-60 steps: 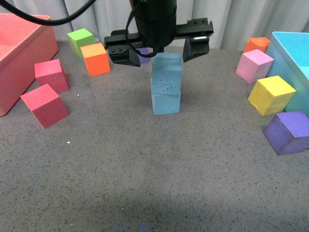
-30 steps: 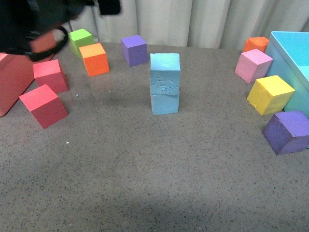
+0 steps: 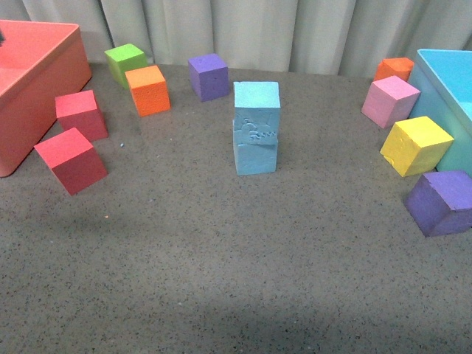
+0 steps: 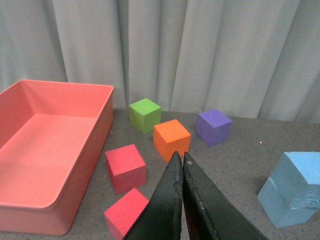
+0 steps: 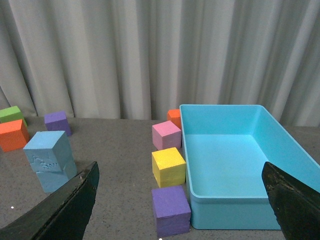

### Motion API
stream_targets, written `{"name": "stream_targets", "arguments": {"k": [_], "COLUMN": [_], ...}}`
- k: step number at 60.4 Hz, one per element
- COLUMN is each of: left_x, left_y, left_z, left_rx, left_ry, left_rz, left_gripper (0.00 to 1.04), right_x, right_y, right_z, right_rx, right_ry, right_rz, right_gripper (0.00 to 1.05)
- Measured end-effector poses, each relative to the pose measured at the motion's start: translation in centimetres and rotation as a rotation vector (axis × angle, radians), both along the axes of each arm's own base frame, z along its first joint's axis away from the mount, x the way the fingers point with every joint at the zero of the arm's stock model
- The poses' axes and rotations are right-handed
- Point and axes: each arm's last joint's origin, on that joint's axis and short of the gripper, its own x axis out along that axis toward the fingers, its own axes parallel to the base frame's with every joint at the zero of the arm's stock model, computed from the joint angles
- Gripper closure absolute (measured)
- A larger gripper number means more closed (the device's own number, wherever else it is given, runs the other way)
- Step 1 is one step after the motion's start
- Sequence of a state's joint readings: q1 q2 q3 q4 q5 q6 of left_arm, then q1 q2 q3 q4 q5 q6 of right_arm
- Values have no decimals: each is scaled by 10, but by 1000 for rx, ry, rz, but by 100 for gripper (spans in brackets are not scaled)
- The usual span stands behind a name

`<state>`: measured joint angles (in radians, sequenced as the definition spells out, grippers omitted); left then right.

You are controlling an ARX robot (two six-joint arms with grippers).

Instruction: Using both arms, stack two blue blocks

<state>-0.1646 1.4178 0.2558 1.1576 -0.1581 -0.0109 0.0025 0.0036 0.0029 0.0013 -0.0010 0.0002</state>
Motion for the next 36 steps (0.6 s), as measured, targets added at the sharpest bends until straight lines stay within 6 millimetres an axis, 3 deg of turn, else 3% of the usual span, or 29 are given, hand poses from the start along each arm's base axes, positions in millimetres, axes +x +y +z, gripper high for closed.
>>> {"name": "stream_targets", "arguments": {"k": [23,36], "left_x": [-50,-68], "left_y": [20,33], "left_z": [-1,0], "left_rx": [3,2], "left_ry": [11,7], "left_rz": [3,9], "left_gripper": [101,101], "right_x": [0,0], "right_y": [0,0], "right_z": [0,0], "right_rx": [0,0], "right_ry": [0,0], "right_rz": [0,0], "right_gripper": [10,10]}}
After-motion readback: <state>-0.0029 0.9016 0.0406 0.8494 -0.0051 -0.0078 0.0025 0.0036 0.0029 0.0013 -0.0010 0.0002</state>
